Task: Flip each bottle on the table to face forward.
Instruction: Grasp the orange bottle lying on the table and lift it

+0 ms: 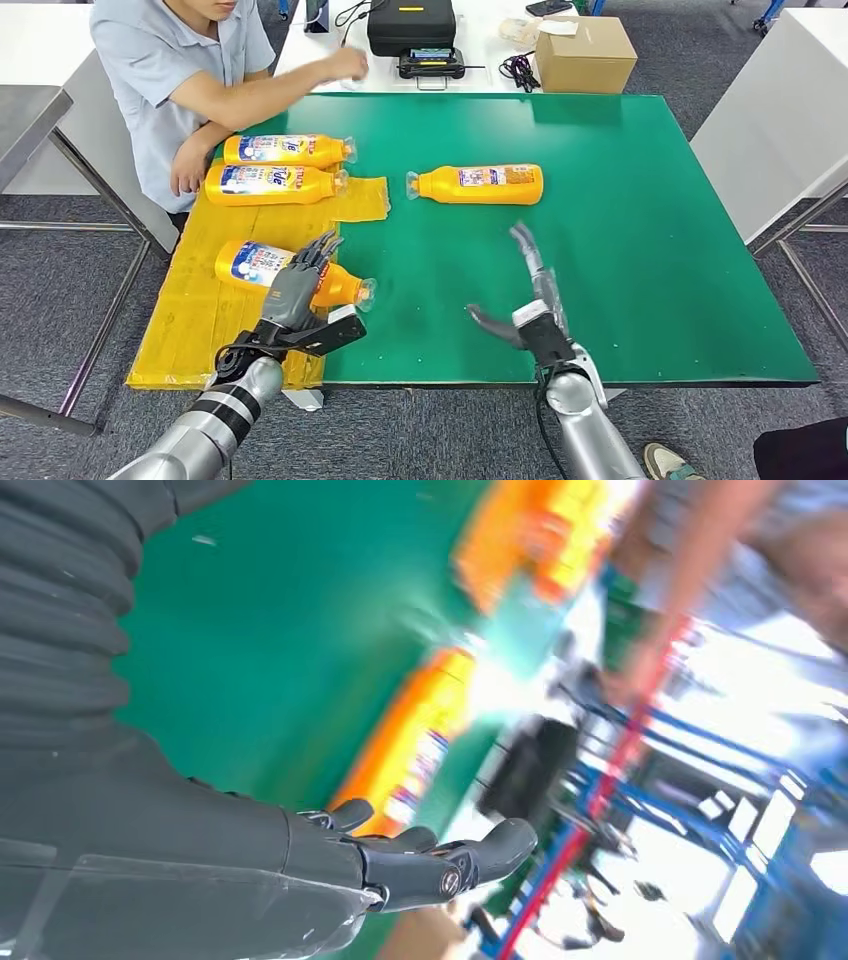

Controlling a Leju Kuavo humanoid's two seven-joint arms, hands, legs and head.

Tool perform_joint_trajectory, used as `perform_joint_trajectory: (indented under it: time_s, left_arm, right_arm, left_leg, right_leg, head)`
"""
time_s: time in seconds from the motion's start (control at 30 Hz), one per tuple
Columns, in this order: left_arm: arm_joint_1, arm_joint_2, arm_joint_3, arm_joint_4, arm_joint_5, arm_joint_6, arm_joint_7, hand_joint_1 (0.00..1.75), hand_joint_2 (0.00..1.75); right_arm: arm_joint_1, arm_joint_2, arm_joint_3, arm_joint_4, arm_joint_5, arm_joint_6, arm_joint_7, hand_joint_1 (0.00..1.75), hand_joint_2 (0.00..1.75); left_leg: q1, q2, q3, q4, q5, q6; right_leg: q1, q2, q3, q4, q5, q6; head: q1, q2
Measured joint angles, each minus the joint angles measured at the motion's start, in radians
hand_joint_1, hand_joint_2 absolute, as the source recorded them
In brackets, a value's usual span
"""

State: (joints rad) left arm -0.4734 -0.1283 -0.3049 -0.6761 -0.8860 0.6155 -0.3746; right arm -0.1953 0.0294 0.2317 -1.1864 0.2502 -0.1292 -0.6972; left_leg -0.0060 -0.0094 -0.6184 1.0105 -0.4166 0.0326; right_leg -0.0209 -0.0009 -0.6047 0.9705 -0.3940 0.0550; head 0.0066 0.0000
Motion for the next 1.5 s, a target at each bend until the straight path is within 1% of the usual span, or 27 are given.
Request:
perform_joint_trajectory:
  time_s: [0.13, 0.2, 0.27, 0.37, 0.47, 0.6, 0.73, 0.8, 0.87, 0.97, 1.0, 1.07, 1.17, 1.2, 1.23, 1.3, 1.33, 1.37, 1.43, 1.5]
  left_arm:
    - [0.026, -0.015, 0.0, -0.055, 0.069, 0.018, -0.041, 0.0, 1.75]
    - [0.059, -0.029, 0.0, -0.109, 0.166, 0.002, -0.084, 0.0, 1.75]
    - [0.109, -0.049, 0.0, -0.194, 0.291, -0.042, -0.112, 0.0, 1.75]
    - [0.191, -0.073, -0.012, -0.338, 0.457, -0.104, -0.109, 0.0, 1.75]
    - [0.245, -0.083, -0.033, -0.447, 0.553, -0.122, -0.095, 0.0, 1.75]
    - [0.292, -0.085, -0.051, -0.544, 0.619, -0.131, -0.074, 0.0, 1.75]
    - [0.315, -0.085, -0.059, -0.592, 0.633, -0.133, -0.068, 0.0, 1.75]
    - [0.322, -0.084, -0.061, -0.608, 0.636, -0.133, -0.067, 0.0, 1.75]
    - [0.328, -0.084, -0.062, -0.619, 0.642, -0.131, -0.062, 0.0, 1.75]
    - [0.347, -0.085, -0.062, -0.639, 0.679, -0.13, -0.042, 0.0, 1.75]
    - [0.354, -0.086, -0.063, -0.646, 0.697, -0.134, -0.037, 0.0, 1.75]
    - [0.365, -0.086, -0.064, -0.656, 0.721, -0.141, -0.033, 0.0, 1.75]
    - [0.367, -0.086, -0.064, -0.658, 0.727, -0.144, -0.033, 0.0, 1.75]
    - [0.369, -0.086, -0.066, -0.661, 0.734, -0.148, -0.033, 0.0, 1.31]
    - [0.375, -0.086, -0.068, -0.666, 0.745, -0.155, -0.034, 0.0, 1.31]
    - [0.415, -0.085, -0.082, -0.709, 0.772, -0.168, -0.046, 0.0, 1.31]
    - [0.437, -0.084, -0.09, -0.733, 0.781, -0.171, -0.051, 0.0, 1.75]
    - [0.457, -0.083, -0.098, -0.755, 0.785, -0.171, -0.056, 0.0, 1.75]
    - [0.47, -0.082, -0.103, -0.77, 0.785, -0.169, -0.056, 0.0, 1.75]
    - [0.477, -0.081, -0.107, -0.777, 0.78, -0.17, -0.053, 0.0, 1.75]
  right_arm:
    - [0.027, -0.004, 0.01, -0.074, -0.008, -0.014, -0.002, 0.0, 1.75]
    - [0.045, -0.004, 0.013, -0.104, -0.04, -0.006, -0.002, 0.0, 1.75]
    - [0.071, 0.001, 0.011, -0.145, -0.094, 0.017, -0.002, 0.0, 1.75]
    - [0.12, 0.026, -0.01, -0.224, -0.141, 0.03, -0.003, 0.0, 1.75]
    - [0.154, 0.051, -0.031, -0.274, -0.146, 0.025, 0.005, 0.0, 1.75]
    - [0.186, 0.078, -0.052, -0.283, -0.114, 0.006, 0.068, 0.0, 1.75]
    - [0.199, 0.092, -0.059, -0.283, -0.105, -0.004, 0.082, 0.0, 1.75]
    - [0.202, 0.097, -0.063, -0.283, -0.103, -0.007, 0.084, 0.0, 0.87]
    - [0.204, 0.105, -0.07, -0.283, -0.09, -0.042, 0.11, 0.0, 0.0]
    - [0.21, 0.128, -0.081, -0.281, -0.013, -0.174, 0.23, 0.0, 1.31]
    - [0.213, 0.132, -0.08, -0.279, 0.014, -0.203, 0.263, 0.0, 1.75]
    - [0.218, 0.133, -0.076, -0.277, 0.04, -0.219, 0.288, 0.0, 1.75]
    - [0.219, 0.133, -0.074, -0.276, 0.043, -0.215, 0.288, 0.0, 1.75]
    - [0.22, 0.131, -0.072, -0.276, 0.044, -0.208, 0.287, 0.0, 1.75]
    - [0.223, 0.127, -0.066, -0.275, 0.047, -0.192, 0.283, 0.0, 1.75]
    - [0.247, 0.104, -0.048, -0.283, 0.066, -0.152, 0.247, 0.0, 1.75]
    - [0.261, 0.091, -0.041, -0.289, 0.078, -0.139, 0.228, 0.0, 1.75]
    - [0.274, 0.08, -0.038, -0.295, 0.092, -0.137, 0.212, 0.0, 1.75]
    - [0.281, 0.071, -0.036, -0.301, 0.129, -0.153, 0.211, 0.0, 1.75]
    - [0.283, 0.06, -0.03, -0.302, 0.206, -0.189, 0.22, 0.0, 1.75]
  left_leg:
    - [0.0, 0.0, 0.0, 0.0, 0.0, 0.0]
    - [0.0, 0.0, 0.0, 0.0, 0.0, 0.0]
    - [0.0, 0.0, 0.0, 0.0, 0.0, 0.0]
    - [0.0, 0.0, -0.001, 0.0, -0.001, 0.0]
    - [0.0, 0.0, -0.002, 0.0, -0.002, -0.001]
    - [0.0, 0.0, -0.002, 0.0, -0.002, -0.001]
    - [0.0, 0.0, -0.002, 0.0, -0.002, -0.001]
    - [0.0, 0.0, -0.002, 0.0, -0.001, -0.001]
    - [0.0, 0.0, -0.002, 0.0, -0.001, -0.001]
    - [0.0, 0.0, -0.002, 0.0, -0.002, -0.001]
    - [0.0, 0.0, -0.002, 0.0, -0.002, -0.001]
    - [0.0, 0.0, -0.002, 0.0, -0.002, -0.001]
    - [0.0, 0.0, -0.002, 0.0, -0.002, -0.001]
    - [0.0, 0.0, -0.002, 0.0, -0.002, -0.001]
    - [0.0, 0.0, -0.002, 0.0, -0.002, -0.001]
    - [0.0, 0.0, -0.003, 0.0, -0.002, -0.001]
    - [0.0, 0.0, -0.003, 0.0, -0.002, -0.001]
    - [0.0, 0.0, -0.003, 0.0, -0.003, -0.001]
    - [0.0, 0.0, -0.003, 0.0, -0.003, -0.001]
    - [0.0, 0.0, -0.003, 0.0, -0.003, -0.001]
  right_leg:
    - [0.0, 0.0, 0.0, 0.0, 0.0, 0.0]
    - [0.0, 0.0, 0.0, 0.0, 0.0, 0.0]
    - [0.0, 0.0, 0.0, 0.0, 0.0, 0.0]
    - [0.0, 0.0, -0.001, 0.0, 0.0, 0.0]
    - [0.0, 0.0, -0.002, 0.0, -0.001, 0.0]
    - [0.0, 0.0, -0.003, 0.0, -0.001, 0.0]
    - [0.0, 0.0, -0.002, 0.0, -0.001, 0.0]
    - [0.0, 0.0, -0.002, 0.0, -0.001, 0.0]
    - [0.0, 0.0, -0.002, 0.0, -0.001, 0.0]
    - [0.0, 0.0, -0.002, 0.0, -0.001, 0.0]
    - [0.0, 0.0, -0.003, 0.0, -0.001, 0.0]
    - [0.0, 0.0, -0.003, 0.0, -0.001, 0.0]
    - [0.0, 0.0, -0.003, 0.0, -0.001, 0.0]
    - [0.0, 0.0, -0.003, 0.0, -0.001, 0.0]
    - [0.0, 0.0, -0.003, 0.0, -0.001, 0.0]
    - [0.0, 0.0, -0.003, 0.0, -0.001, 0.0]
    - [0.0, 0.0, -0.003, -0.001, -0.001, 0.0]
    - [0.0, 0.0, -0.004, -0.001, -0.001, 0.0]
    - [0.0, 0.0, -0.003, -0.001, -0.001, 0.0]
    - [0.0, 0.0, -0.003, -0.001, -0.001, 0.0]
  head:
    - [0.0, 0.0]
    - [0.0, 0.0]
    - [0.0, 0.0]
    - [0.0, 0.0]
    - [0.0, 0.0]
    - [0.0, 0.0]
    - [0.0, 0.0]
    - [0.0, 0.0]
    - [0.0, 0.0]
    - [0.0, 0.0]
    - [0.0, 0.0]
    - [0.0, 0.0]
    - [0.0, 0.0]
    - [0.0, 0.0]
    - [0.0, 0.0]
    - [0.0, 0.0]
    - [0.0, 0.0]
    - [0.0, 0.0]
    - [0.0, 0.0]
    - [0.0, 0.0]
